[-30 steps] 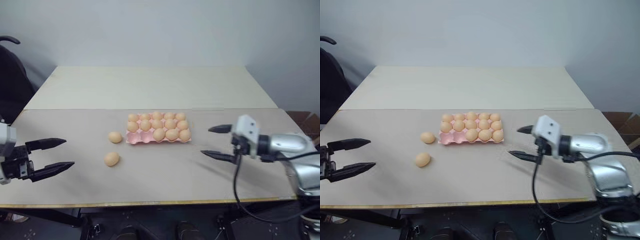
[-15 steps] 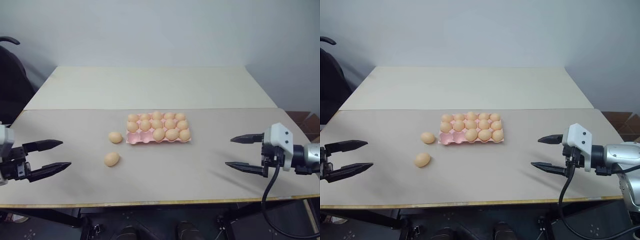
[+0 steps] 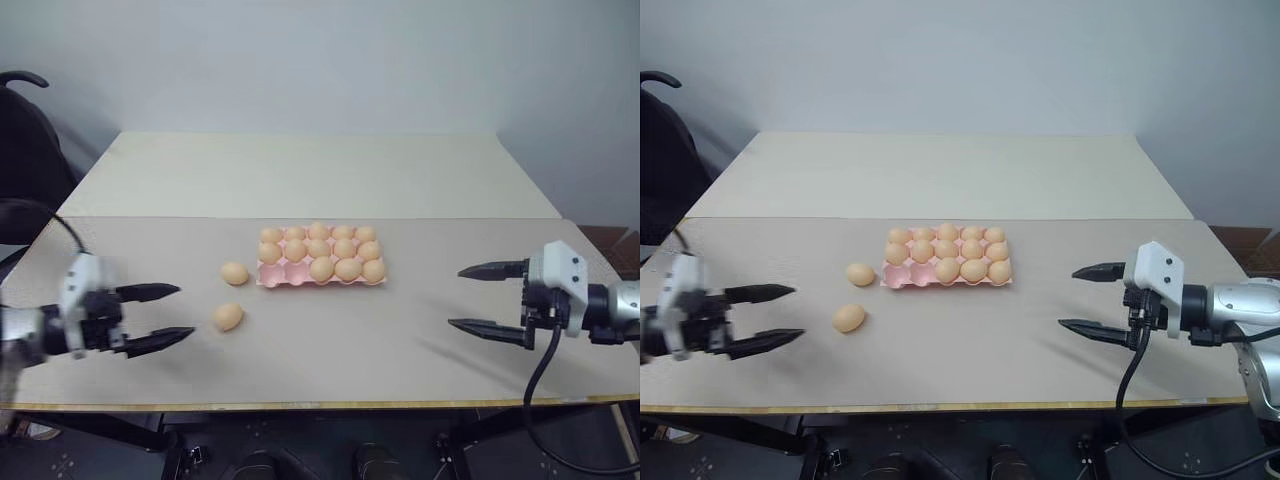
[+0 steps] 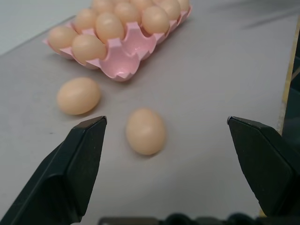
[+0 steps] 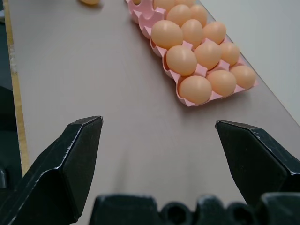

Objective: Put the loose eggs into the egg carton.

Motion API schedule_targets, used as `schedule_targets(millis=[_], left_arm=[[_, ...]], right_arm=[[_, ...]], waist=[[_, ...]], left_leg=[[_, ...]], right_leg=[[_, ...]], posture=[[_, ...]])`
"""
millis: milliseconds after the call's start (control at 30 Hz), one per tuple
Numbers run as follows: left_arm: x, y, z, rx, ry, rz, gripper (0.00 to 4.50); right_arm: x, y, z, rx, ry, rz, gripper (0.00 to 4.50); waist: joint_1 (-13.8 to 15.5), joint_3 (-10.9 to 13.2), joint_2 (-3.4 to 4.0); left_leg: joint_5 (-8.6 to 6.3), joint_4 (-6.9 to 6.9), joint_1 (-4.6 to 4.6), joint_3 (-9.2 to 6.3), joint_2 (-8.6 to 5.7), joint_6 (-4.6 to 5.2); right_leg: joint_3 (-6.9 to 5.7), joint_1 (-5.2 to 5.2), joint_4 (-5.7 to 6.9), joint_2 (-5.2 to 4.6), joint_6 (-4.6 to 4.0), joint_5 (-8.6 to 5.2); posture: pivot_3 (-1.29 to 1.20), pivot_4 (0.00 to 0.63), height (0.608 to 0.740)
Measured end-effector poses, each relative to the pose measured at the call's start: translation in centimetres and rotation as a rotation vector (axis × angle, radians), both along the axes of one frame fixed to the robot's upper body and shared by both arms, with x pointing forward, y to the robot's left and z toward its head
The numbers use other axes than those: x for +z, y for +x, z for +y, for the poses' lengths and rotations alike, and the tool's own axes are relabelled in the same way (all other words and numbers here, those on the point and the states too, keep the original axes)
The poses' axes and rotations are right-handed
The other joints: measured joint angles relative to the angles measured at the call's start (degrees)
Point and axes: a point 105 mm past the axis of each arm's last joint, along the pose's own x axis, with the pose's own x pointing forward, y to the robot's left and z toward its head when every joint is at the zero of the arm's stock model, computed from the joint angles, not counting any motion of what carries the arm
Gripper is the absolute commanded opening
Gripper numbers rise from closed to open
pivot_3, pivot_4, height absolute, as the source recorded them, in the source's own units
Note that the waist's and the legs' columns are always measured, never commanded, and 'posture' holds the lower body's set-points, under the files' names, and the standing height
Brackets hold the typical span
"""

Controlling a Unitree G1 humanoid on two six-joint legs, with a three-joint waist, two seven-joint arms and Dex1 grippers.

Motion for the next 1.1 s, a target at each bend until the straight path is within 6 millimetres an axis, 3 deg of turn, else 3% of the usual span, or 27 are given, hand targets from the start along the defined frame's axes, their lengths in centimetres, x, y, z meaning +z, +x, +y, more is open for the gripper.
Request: schedule_targets(millis=[200,433,533,767,967,1100], left_arm=[[-3.7,1.5,-3.2,0.005,-0.001,-0.009,4.50],[-5.3,3.1,-3.5,0.056,0.022,-0.022,4.50],[-6.2,3.1,-3.6,0.057,0.030,0.001,3.87],[-6.3,4.5,-3.5,0.092,0.029,-0.013,1.75],[-6.1,4.6,-3.4,0.085,0.023,-0.015,1.58],[-4.0,5.0,-4.2,0.031,-0.032,-0.057,1.58]], right_arm=[[0.2,-0.2,0.4,0.011,0.003,-0.016,4.47],[0.2,-0.5,0.7,0.016,0.005,-0.020,4.47],[0.2,-0.6,0.8,0.013,0.013,-0.020,4.50],[0.5,-0.7,1.1,0.016,0.034,-0.029,4.50],[0.8,-0.7,0.9,-0.004,0.037,-0.049,4.50],[1.0,-0.8,0.9,-0.003,0.032,-0.056,4.50]], waist=[[0.2,0.0,-0.01],[0.5,0.0,0.00],[0.8,0.0,0.00],[1.1,0.0,0.00],[1.1,0.0,0.00],[1.1,0.0,0.00]], left_leg=[[0.00,0.05,0.01,-0.03,-0.01,0.00],[0.00,0.08,0.00,-0.03,-0.03,0.01],[0.00,0.08,0.02,-0.03,-0.03,0.01],[0.00,0.10,0.01,-0.04,-0.03,0.01],[0.00,0.10,0.04,-0.04,-0.03,0.00],[0.00,0.11,0.00,-0.05,-0.03,0.01]], right_leg=[[0.01,0.04,0.04,0.00,0.01,0.01],[0.01,0.04,0.03,0.00,0.02,0.01],[0.01,0.06,0.05,0.00,0.02,0.01],[0.00,0.08,0.04,-0.01,0.02,0.01],[0.00,0.08,0.09,0.00,0.02,0.01],[0.00,0.07,0.08,0.00,0.03,0.01]], posture=[[0.00,0.150,0.740],[0.00,0.150,0.740],[0.00,0.150,0.740],[0.00,0.150,0.740],[0.00,0.150,0.740],[0.00,0.150,0.740]])
